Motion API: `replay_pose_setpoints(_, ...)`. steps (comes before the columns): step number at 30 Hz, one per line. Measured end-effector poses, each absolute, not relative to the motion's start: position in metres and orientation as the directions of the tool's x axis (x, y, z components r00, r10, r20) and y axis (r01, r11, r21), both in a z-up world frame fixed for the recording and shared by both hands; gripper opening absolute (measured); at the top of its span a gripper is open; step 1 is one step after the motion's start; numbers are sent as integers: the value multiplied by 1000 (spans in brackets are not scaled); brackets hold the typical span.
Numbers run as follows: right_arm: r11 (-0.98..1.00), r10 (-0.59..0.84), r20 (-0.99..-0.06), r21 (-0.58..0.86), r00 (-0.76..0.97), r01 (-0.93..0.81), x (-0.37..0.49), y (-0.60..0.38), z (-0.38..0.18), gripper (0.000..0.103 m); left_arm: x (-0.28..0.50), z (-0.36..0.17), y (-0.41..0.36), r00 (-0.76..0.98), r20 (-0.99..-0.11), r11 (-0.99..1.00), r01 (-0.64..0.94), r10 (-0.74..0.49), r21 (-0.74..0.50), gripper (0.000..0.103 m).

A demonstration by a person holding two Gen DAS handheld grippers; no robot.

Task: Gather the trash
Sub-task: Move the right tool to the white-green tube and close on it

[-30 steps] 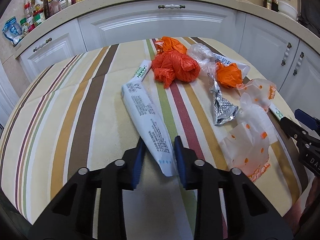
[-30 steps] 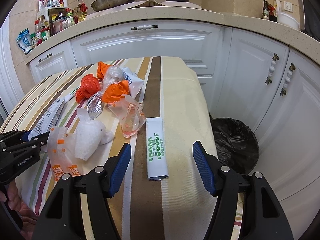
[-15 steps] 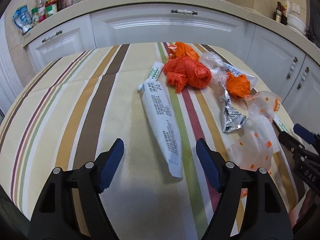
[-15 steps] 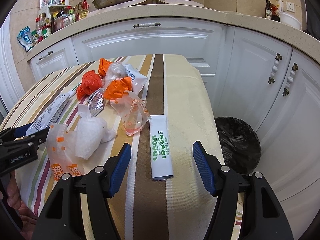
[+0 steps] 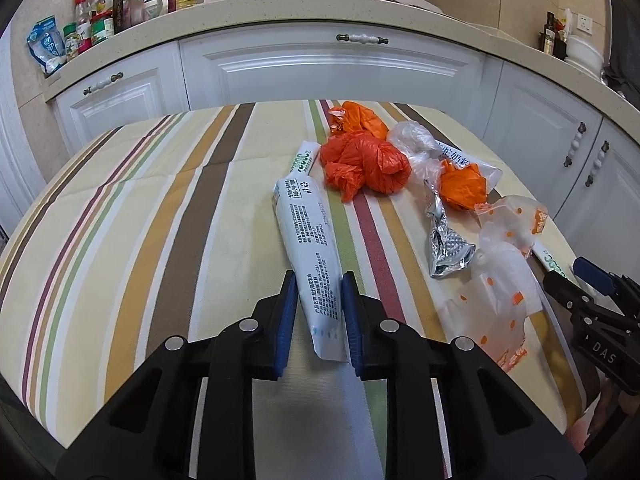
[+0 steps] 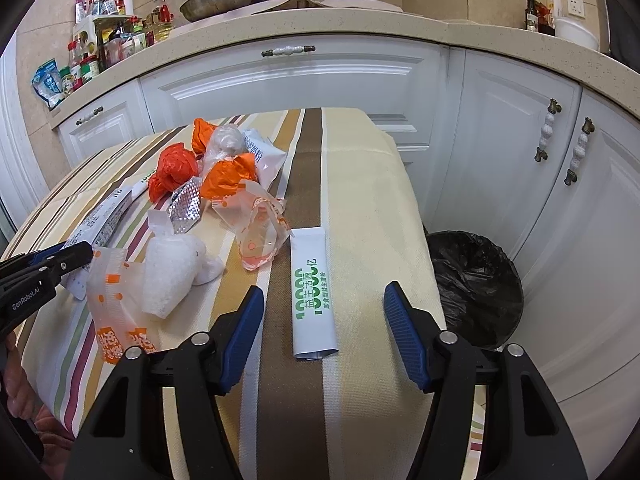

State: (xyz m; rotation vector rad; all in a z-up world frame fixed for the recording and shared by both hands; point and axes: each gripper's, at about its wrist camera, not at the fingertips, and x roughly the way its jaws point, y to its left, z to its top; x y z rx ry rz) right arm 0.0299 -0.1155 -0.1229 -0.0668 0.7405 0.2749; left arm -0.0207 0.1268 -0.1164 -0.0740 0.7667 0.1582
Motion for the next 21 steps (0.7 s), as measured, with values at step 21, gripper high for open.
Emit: replay_pose_setpoints(21,953,252,-646,37,720,-300,13,-118,-117,19,-41,-94,117,748,-646,987,-147,152,62,21)
